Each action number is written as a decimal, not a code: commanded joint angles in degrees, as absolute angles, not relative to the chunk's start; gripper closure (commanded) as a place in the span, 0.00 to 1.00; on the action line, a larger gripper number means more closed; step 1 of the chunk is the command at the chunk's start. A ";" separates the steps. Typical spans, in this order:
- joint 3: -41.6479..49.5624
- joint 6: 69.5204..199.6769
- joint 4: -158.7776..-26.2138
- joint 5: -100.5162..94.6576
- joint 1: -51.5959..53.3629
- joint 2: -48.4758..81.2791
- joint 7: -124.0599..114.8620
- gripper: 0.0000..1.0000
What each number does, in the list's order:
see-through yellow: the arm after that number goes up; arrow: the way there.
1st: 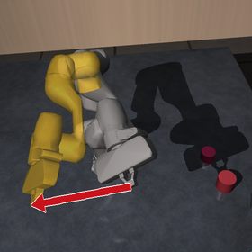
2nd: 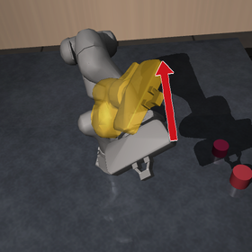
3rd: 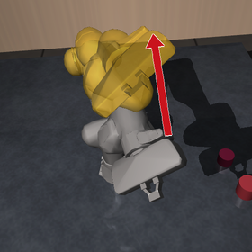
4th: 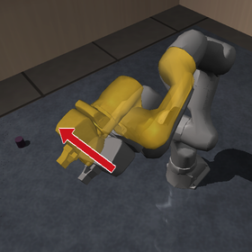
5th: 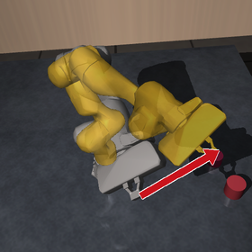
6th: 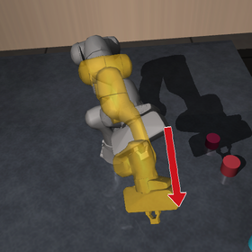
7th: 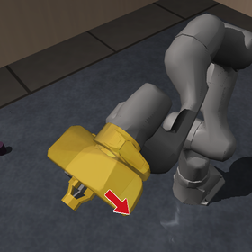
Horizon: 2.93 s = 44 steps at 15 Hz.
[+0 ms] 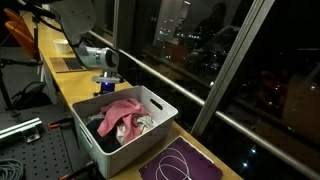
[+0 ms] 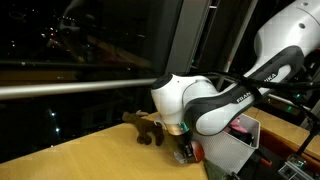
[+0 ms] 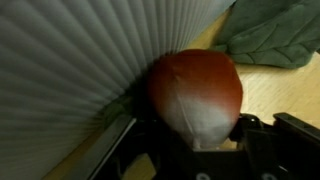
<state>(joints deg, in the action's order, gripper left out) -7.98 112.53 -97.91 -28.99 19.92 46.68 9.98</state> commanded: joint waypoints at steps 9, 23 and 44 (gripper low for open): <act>-10.03 110.82 -101.84 -28.12 20.30 32.66 10.01 0.96; -6.20 106.50 -101.72 -28.21 8.88 10.39 13.56 0.96; -10.97 105.45 -98.10 -28.20 15.88 17.31 6.84 0.00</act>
<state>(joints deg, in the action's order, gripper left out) -9.69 107.57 -103.18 -28.31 14.01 14.74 7.40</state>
